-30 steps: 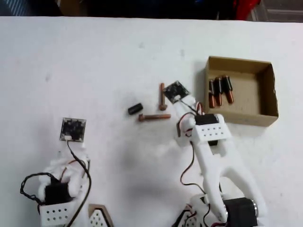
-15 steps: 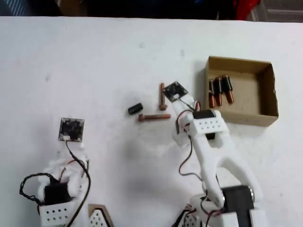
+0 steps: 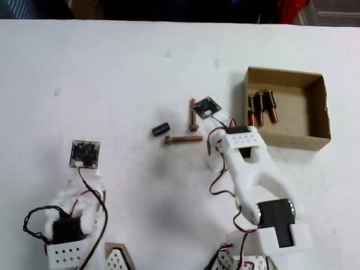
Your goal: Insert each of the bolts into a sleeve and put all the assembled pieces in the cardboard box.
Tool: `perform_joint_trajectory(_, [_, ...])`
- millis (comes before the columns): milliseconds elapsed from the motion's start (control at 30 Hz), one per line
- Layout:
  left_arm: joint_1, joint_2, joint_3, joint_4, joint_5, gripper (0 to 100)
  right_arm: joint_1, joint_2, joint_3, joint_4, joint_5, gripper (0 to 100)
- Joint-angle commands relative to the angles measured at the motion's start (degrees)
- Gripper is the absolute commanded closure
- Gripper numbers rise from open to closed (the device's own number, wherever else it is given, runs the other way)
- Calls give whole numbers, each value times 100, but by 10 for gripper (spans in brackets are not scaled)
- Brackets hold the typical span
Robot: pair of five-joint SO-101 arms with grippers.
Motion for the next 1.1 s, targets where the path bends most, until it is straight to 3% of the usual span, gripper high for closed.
perform_joint_trajectory(0, [-48,-31,-9,97,-62,977,-13,22,-132,-92,-53,985])
perform_joint_trajectory(267, [-48,-31,-9,53,-62,977,-22,-233,-132,-57,-70,981])
perform_joint_trajectory(533, [-40,-31,-9,26,-70,977,-66,-1842,-114,681,-123,981])
perform_joint_trajectory(833, [-13,-31,-9,-79,-79,978,-66,-3451,141,1121,-756,981])
perform_joint_trajectory(1067, [-13,-31,-9,-70,-695,978,-356,-4549,747,954,-721,981])
